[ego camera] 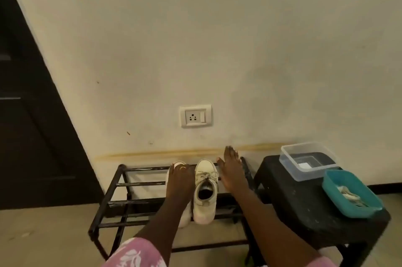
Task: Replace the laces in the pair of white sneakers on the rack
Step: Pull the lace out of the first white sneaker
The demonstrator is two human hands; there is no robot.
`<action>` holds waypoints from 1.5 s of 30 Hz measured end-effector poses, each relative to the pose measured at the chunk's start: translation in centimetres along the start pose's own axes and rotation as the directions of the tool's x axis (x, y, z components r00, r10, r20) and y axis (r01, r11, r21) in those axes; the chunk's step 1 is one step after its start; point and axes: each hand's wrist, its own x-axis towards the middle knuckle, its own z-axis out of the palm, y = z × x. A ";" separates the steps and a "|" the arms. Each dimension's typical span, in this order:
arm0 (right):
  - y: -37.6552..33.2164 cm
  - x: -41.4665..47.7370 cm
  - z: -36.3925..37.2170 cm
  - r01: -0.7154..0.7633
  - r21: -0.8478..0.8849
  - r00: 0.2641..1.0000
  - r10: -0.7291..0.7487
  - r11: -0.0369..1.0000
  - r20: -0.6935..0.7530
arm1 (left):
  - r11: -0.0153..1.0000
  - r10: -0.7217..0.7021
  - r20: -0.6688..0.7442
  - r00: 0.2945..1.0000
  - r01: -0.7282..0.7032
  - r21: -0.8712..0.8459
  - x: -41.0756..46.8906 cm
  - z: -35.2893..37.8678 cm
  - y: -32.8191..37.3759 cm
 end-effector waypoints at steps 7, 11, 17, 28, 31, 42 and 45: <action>2.5 6.1 2.3 -0.185 0.240 0.982 0.188 0.953 0.010 | 0.993 0.109 0.187 0.976 -0.097 -0.074 5.8 5.0 1.0; 3.0 6.2 2.9 -0.216 0.204 0.976 0.202 0.955 0.084 | 0.985 0.085 0.192 0.978 -0.054 -0.163 6.4 5.4 1.9; 3.7 5.1 4.3 -0.239 0.078 0.965 0.228 0.968 0.130 | 0.956 -0.065 0.205 0.977 0.120 -0.268 6.1 5.3 2.1; 3.7 6.5 5.5 -0.276 0.160 0.956 0.253 0.948 0.150 | 0.819 -0.119 0.272 0.955 0.249 -0.517 7.1 5.6 0.9; 3.9 7.3 4.8 -0.298 0.339 0.954 0.262 0.892 0.149 | 0.814 -0.091 0.341 0.936 0.267 -0.516 8.0 5.3 0.4; 4.6 8.1 -1.5 -0.163 0.820 0.887 0.446 0.549 -0.122 | 0.812 -0.102 0.345 0.933 0.278 -0.512 8.4 5.7 0.1; 5.0 7.9 -4.0 -0.095 0.832 0.866 0.458 0.546 -0.202 | 0.817 -0.093 0.338 0.936 0.266 -0.511 8.5 5.6 0.4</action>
